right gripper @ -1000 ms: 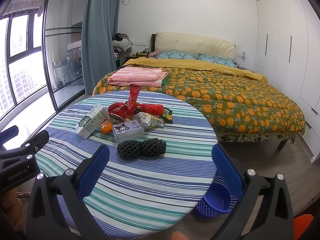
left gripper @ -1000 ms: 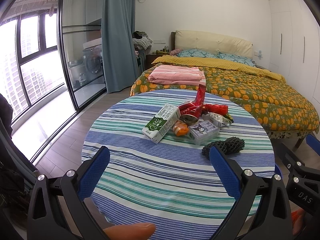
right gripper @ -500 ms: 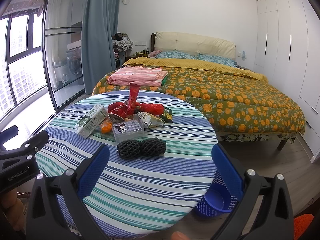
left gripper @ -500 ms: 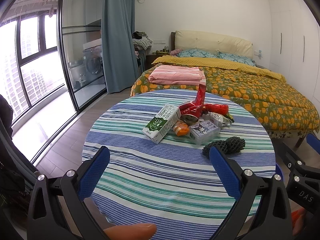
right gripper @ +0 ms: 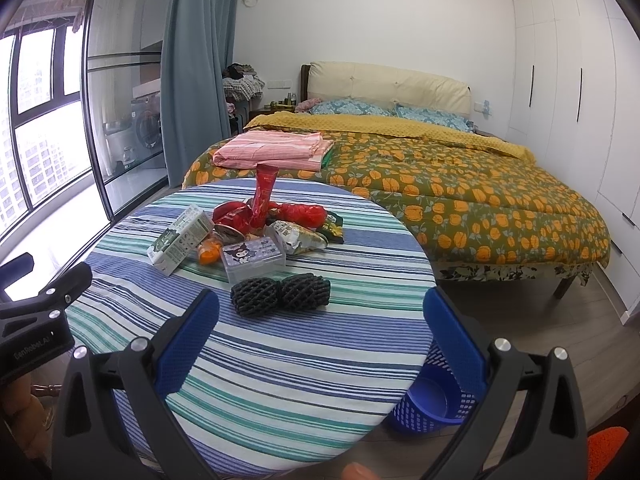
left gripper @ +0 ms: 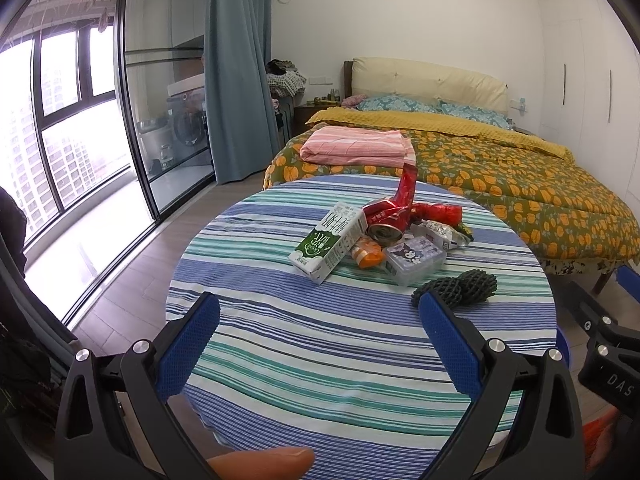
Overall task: Collect trash
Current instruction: 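Grasp the green milk carton with the left tool while the right tool grasps the black mesh net, then carry the carton and mesh net over the blue wastebasket and open both tools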
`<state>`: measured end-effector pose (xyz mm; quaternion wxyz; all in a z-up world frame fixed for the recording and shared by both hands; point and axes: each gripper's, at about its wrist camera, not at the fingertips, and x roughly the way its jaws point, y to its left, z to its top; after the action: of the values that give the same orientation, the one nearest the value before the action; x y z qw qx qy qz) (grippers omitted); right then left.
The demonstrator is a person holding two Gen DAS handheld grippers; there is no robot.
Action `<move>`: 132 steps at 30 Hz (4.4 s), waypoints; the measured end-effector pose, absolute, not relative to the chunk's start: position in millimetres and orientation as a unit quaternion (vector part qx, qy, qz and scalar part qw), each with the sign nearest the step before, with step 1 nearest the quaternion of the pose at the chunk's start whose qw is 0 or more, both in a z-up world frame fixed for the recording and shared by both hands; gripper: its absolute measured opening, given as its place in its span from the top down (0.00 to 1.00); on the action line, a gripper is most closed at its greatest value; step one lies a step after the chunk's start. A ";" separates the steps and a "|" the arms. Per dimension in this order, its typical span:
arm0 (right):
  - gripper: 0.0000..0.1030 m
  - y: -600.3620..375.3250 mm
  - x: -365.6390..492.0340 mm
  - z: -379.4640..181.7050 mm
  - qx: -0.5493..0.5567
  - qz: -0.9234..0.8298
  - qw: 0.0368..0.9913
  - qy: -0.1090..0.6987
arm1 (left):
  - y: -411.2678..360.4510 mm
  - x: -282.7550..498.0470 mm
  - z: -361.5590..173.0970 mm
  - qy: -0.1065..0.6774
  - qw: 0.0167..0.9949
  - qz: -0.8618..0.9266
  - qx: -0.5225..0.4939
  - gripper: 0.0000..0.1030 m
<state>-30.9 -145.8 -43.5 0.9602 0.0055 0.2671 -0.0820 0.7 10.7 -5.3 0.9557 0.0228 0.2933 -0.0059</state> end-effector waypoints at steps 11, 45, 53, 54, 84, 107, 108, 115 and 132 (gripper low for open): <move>0.04 -152.0 -9.9 -63.0 0.007 -0.093 0.949 0.303 | 33.2 36.5 -48.7 0.343 0.938 -0.020 0.038 0.04; 0.20 -167.3 124.5 -149.6 0.192 0.062 0.863 0.463 | 39.1 233.1 -127.3 0.448 0.862 -0.208 0.109 0.52; 0.32 -191.5 165.1 -145.3 0.202 0.003 0.879 0.432 | 44.8 178.8 -107.1 0.489 0.855 -0.161 0.067 0.53; 0.32 -195.3 171.1 -141.7 0.186 -0.008 0.884 0.429 | 43.6 165.9 -104.2 0.489 0.856 -0.154 0.066 0.52; 0.39 -228.1 171.0 -153.2 0.172 -0.091 0.852 0.486 | 35.3 130.1 -146.3 0.466 0.879 -0.088 0.056 0.05; 0.68 -238.8 181.3 -136.7 0.007 0.023 0.853 0.521 | 16.6 168.6 -124.1 0.500 0.843 -0.159 0.118 0.53; 0.68 -244.1 177.2 -132.5 0.021 0.027 0.857 0.514 | 17.5 167.0 -120.3 0.495 0.847 -0.156 0.115 0.54; 0.68 -312.8 128.4 -94.6 0.092 0.032 0.877 0.470 | -25.3 138.1 -74.7 0.460 0.855 -0.223 0.084 0.54; 0.68 -523.3 64.3 -160.2 0.193 -0.106 0.843 0.492 | -361.7 86.5 -117.0 0.472 0.771 -0.405 0.136 0.53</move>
<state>64.3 -523.3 -160.2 0.8425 0.1928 0.4916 -0.1062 86.5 -361.7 -117.0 0.7711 0.1360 0.4719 -0.4053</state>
